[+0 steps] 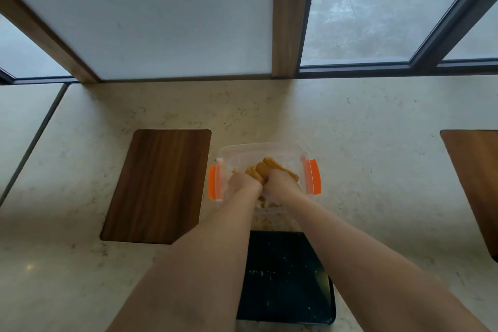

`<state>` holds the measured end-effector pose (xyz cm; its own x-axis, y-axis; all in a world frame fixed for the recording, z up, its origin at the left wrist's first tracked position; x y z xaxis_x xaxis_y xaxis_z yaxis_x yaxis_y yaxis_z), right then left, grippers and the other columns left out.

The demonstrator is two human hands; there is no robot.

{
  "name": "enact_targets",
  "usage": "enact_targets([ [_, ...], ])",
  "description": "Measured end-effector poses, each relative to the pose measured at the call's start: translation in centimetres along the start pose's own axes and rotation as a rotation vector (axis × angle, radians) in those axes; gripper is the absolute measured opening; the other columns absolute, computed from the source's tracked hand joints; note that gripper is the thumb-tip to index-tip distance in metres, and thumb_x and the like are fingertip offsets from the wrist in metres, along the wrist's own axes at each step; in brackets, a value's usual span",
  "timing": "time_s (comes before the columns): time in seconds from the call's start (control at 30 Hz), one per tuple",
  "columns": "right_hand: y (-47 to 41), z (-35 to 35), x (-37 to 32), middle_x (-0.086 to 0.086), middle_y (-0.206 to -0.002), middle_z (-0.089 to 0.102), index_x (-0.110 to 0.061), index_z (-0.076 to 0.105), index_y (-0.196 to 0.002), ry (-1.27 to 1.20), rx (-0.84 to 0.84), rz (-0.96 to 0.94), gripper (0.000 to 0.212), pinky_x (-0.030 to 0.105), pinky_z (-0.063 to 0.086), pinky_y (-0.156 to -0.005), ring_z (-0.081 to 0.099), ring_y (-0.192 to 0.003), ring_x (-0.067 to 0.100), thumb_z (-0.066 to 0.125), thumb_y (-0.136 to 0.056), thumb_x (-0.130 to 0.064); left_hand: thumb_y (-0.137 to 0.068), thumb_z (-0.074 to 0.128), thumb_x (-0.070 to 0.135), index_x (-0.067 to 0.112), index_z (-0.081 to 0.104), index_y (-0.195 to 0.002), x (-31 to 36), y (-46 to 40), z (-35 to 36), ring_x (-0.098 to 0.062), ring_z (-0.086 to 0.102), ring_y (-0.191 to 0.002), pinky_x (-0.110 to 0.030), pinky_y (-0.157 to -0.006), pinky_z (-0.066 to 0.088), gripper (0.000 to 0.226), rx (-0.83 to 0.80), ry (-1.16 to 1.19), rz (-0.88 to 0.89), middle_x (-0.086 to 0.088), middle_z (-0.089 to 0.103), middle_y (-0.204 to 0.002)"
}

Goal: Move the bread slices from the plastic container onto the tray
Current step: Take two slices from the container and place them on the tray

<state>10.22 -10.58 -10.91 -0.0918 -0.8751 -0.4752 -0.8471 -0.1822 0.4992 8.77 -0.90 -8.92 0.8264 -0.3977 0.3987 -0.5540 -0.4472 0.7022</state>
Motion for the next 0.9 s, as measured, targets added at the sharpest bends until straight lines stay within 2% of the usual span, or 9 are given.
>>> enact_targets([
  [0.1, -0.1, -0.6, -0.5, -0.006, -0.095, 0.064, -0.021, 0.062, -0.089, 0.048, -0.022, -0.016, 0.008, 0.033, 0.053, -0.074, 0.063, -0.081, 0.017, 0.059, -0.085, -0.027, -0.102, 0.046, 0.013, 0.003, 0.052, -0.091, -0.2, -0.4, -0.3, -0.024, 0.055, -0.066, -0.036, -0.079, 0.057, 0.016, -0.070, 0.173, -0.099, -0.012, 0.052, -0.076],
  [0.17, 0.0, -2.0, -0.8, -0.002, -0.095, 0.066, -0.019, 0.065, -0.102, 0.063, -0.045, 0.034, 0.023, 0.033, 0.054, -0.071, 0.063, -0.078, 0.017, 0.057, -0.086, -0.034, -0.101, 0.046, 0.012, 0.000, 0.058, -0.103, 0.2, -0.2, -1.0, -0.029, 0.061, -0.078, -0.041, -0.077, 0.059, 0.017, -0.083, 0.298, -0.105, -0.015, 0.057, -0.085],
  [0.23, 0.5, -4.6, -1.5, 0.003, -0.092, 0.068, -0.016, 0.064, -0.095, 0.110, 0.002, 0.049, 0.023, 0.036, 0.058, -0.075, 0.065, -0.080, 0.020, 0.057, -0.087, -0.036, -0.098, 0.048, 0.013, 0.001, 0.062, -0.101, 1.2, 0.5, -2.0, -0.033, 0.067, -0.089, -0.047, -0.081, 0.061, 0.019, -0.031, 0.345, -0.014, -0.015, 0.061, -0.085],
  [0.37, 4.4, -9.9, -3.6, 0.001, -0.078, 0.066, -0.020, 0.060, -0.084, 0.070, 0.209, -0.042, 0.023, 0.033, 0.061, -0.071, 0.065, -0.071, 0.018, 0.061, -0.088, -0.043, -0.090, 0.060, 0.011, 0.010, 0.067, -0.092, 3.2, 4.5, -5.0, -0.027, 0.073, -0.077, -0.049, -0.064, 0.065, 0.008, -0.065, 0.491, 0.200, -0.013, 0.073, -0.087],
  [0.5, 12.4, -12.1, -5.1, -0.001, -0.069, 0.057, -0.019, 0.055, -0.081, -0.132, 0.360, -0.198, 0.019, 0.022, 0.044, -0.056, 0.055, -0.061, 0.012, 0.065, -0.090, -0.032, -0.092, 0.061, 0.010, 0.018, 0.062, -0.096, 1.1, 9.7, -8.4, -0.022, 0.068, -0.086, -0.044, -0.076, 0.063, 0.009, -0.078, 0.531, 0.424, -0.005, 0.068, -0.095],
  [0.6, 17.5, -10.7, -4.1, -0.001, -0.064, 0.049, -0.016, 0.053, -0.079, -0.407, 0.384, -0.265, 0.013, 0.015, 0.038, -0.049, 0.043, -0.052, 0.007, 0.063, -0.088, -0.017, -0.091, 0.060, 0.010, 0.016, 0.064, -0.107, -3.9, 12.4, -10.3, -0.017, 0.065, -0.083, -0.032, -0.070, 0.056, 0.018, -0.028, 0.535, 0.533, -0.004, 0.067, -0.093],
  [0.67, 19.2, -7.7, -2.3, 0.004, -0.072, 0.054, -0.014, 0.059, -0.088, -0.564, 0.323, -0.242, 0.003, 0.019, 0.042, -0.054, 0.048, -0.056, 0.013, 0.061, -0.088, -0.016, -0.092, 0.059, 0.008, 0.016, 0.063, -0.109, -8.5, 12.4, -10.4, -0.014, 0.061, -0.081, -0.026, -0.067, 0.048, 0.019, 0.002, 0.542, 0.494, -0.003, 0.064, -0.093],
  [0.77, 19.7, -1.4, 0.7, 0.015, -0.099, 0.067, -0.017, 0.063, -0.106, -0.641, 0.119, -0.086, 0.013, 0.038, 0.058, -0.077, 0.065, -0.088, 0.029, 0.064, -0.093, -0.015, -0.096, 0.058, 0.006, 0.020, 0.056, -0.115, -16.2, 10.7, -9.4, -0.015, 0.062, -0.090, -0.028, -0.070, 0.048, 0.024, 0.059, 0.531, 0.320, 0.001, 0.063, -0.102],
  [0.9, 19.3, 5.6, 3.8, 0.008, -0.109, 0.069, -0.016, 0.067, -0.107, -0.646, -0.219, 0.168, 0.016, 0.048, 0.057, -0.094, 0.067, -0.100, 0.023, 0.070, -0.093, -0.022, -0.096, 0.062, 0.012, 0.018, 0.055, -0.098, -24.6, 8.8, -7.8, -0.029, 0.059, -0.090, -0.031, -0.066, 0.044, 0.009, 0.146, 0.332, 0.198, -0.002, 0.055, -0.087],
])
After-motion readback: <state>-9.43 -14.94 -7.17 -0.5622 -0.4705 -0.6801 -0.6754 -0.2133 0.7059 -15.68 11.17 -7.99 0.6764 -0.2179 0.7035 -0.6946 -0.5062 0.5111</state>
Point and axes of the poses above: each hand's wrist, its own y-axis away from the middle knuckle, its own z-axis out of the palm, x = y × z, the point moved 3 cm from there along -y, towards the middle knuckle
